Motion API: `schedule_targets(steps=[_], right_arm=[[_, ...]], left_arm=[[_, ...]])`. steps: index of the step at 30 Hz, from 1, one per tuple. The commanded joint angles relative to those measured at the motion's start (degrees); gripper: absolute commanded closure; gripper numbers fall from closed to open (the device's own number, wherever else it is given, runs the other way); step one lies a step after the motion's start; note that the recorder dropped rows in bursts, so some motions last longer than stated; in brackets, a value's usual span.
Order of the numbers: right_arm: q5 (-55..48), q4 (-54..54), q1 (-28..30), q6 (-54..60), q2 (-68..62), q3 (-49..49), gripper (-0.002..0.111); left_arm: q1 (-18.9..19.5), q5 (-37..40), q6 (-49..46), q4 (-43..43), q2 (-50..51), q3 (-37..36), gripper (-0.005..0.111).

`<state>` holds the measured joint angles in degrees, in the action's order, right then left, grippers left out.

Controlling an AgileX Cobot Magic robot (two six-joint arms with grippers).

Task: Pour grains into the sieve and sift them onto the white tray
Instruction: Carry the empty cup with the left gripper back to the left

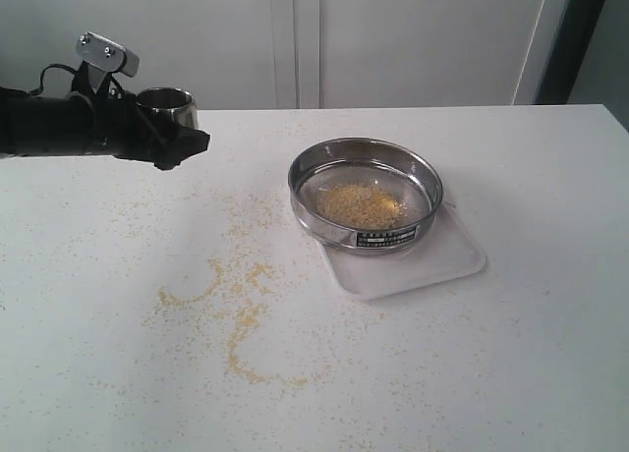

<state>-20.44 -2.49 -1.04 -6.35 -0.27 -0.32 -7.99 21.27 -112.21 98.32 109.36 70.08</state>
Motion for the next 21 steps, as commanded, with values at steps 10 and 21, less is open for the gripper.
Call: schedule_targets(steps=[10,21], right_arm=[[0.8,-0.3,0.3,0.1,0.3,0.3,0.108],[0.8,-0.3,0.3,0.1,0.3,0.3,0.108]], left_arm=[[-0.9,-5.3,42.3,-46.6,0.9,6.0,0.107],[-6.0,-30.4,106.3,-99.2,0.9,2.8,0.107]])
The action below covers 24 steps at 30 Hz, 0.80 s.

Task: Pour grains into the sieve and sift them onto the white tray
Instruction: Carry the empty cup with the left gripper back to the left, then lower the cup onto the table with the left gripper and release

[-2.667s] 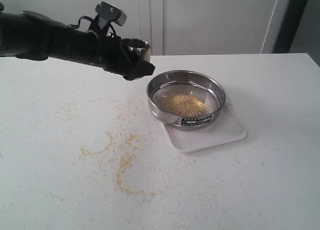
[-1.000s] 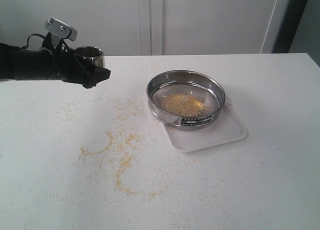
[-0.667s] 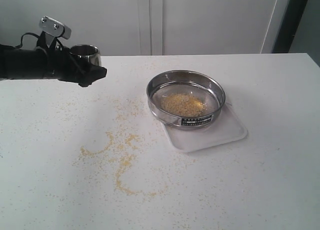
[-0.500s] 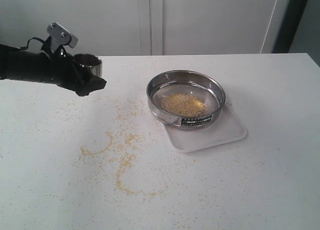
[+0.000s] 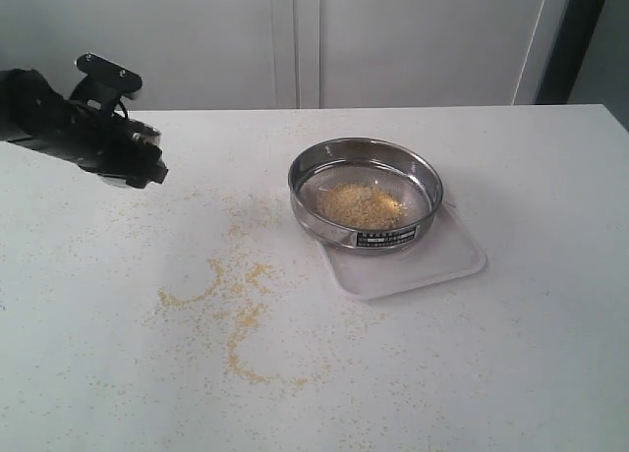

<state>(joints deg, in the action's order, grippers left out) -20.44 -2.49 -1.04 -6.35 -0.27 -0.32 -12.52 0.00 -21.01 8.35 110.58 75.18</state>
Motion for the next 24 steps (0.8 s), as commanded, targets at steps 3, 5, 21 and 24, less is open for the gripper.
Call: schedule_targets(steps=[3,5,21,24], right_arm=[[0.8,-0.3,0.3,0.1,0.3,0.3,0.108],[0.8,-0.3,0.3,0.1,0.3,0.3,0.108],[0.8,-0.3,0.3,0.1,0.3,0.3,0.108],[0.8,-0.3,0.3,0.1,0.3,0.3,0.108]], left_arm=[[-1.5,-16.1,23.0,-13.8,-0.2,-5.1,0.107],[-1.3,-20.4,31.7,-22.6,0.0,-7.0,0.107],[-0.1,-42.6,50.9,-46.1,9.2,-8.9,0.107],[-0.1,-45.7,50.9,-46.4,11.1,-8.9,0.107]])
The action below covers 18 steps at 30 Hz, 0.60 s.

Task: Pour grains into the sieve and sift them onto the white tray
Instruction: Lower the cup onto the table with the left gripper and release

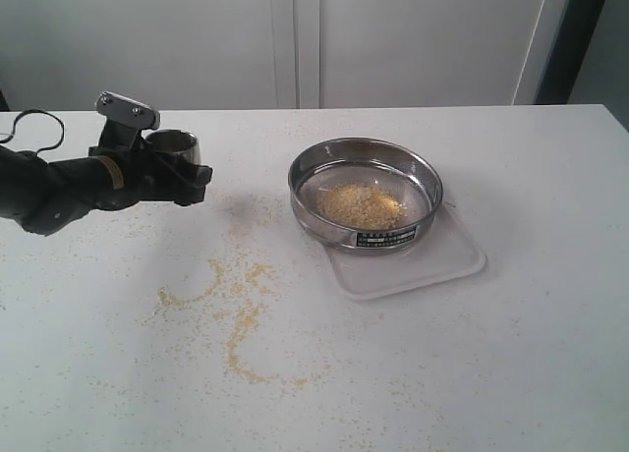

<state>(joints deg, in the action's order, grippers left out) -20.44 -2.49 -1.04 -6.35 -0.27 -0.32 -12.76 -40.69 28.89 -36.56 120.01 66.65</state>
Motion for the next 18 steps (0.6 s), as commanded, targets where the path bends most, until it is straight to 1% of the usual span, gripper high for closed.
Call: schedule_targets(steps=[1,4,9,12,17,18], right_arm=[[0.8,-0.3,0.3,0.1,0.3,0.3,0.108],[0.8,-0.3,0.3,0.1,0.3,0.3,0.108],[0.8,-0.3,0.3,0.1,0.3,0.3,0.108],[0.8,-0.3,0.3,0.1,0.3,0.3,0.108],[0.8,-0.3,0.3,0.1,0.3,0.3,0.108],[0.8,-0.3,0.3,0.1,0.3,0.3,0.108]], left_arm=[[0.3,-6.8,1.0,-1.6,2.4,-0.3,0.107],[1.6,-12.3,0.3,-1.8,5.0,-0.1,0.107],[4.0,-15.5,2.9,-1.4,8.0,0.6,0.107],[4.0,-15.1,-1.2,-1.4,8.5,0.7,0.107],[4.0,-15.0,-3.4,-1.4,8.5,0.7,0.107],[4.0,-15.0,-3.8,-1.5,8.5,0.7,0.105]])
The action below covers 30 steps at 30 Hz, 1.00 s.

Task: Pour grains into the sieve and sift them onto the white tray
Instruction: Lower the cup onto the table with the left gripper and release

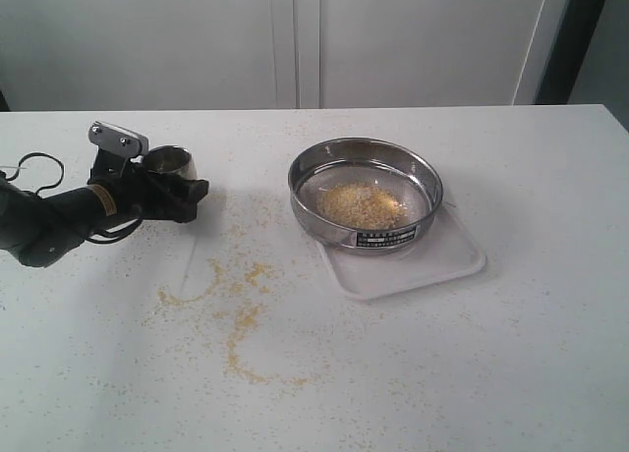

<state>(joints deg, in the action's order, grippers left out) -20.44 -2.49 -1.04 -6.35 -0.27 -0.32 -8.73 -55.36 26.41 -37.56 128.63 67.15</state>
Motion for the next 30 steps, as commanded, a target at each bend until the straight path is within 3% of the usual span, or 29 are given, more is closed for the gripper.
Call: schedule_targets(steps=[1,5,9,13,15,30], right_arm=[[0.8,-0.3,0.3,0.1,0.3,0.3,0.108],[0.8,-0.3,0.3,0.1,0.3,0.3,0.108],[0.8,-0.3,0.3,0.1,0.3,0.3,0.108],[0.8,-0.3,0.3,0.1,0.3,0.3,0.108],[0.8,-0.3,0.3,0.1,0.3,0.3,0.108],[0.8,-0.3,0.3,0.1,0.3,0.3,0.108]], left_arm=[[0.0,-0.3,-1.4,-0.5,-0.1,0.2,0.099],[0.0,-0.3,-1.9,-4.6,-0.1,0.2,0.059],[0.0,-0.6,-3.1,-2.5,-0.1,0.2,0.025],[0.0,-0.2,-3.1,-1.9,-0.1,0.2,0.005],[0.0,-0.2,-3.1,-1.9,-0.1,0.2,0.001],[0.0,-0.3,-2.8,-2.3,-2.4,0.2,0.001]])
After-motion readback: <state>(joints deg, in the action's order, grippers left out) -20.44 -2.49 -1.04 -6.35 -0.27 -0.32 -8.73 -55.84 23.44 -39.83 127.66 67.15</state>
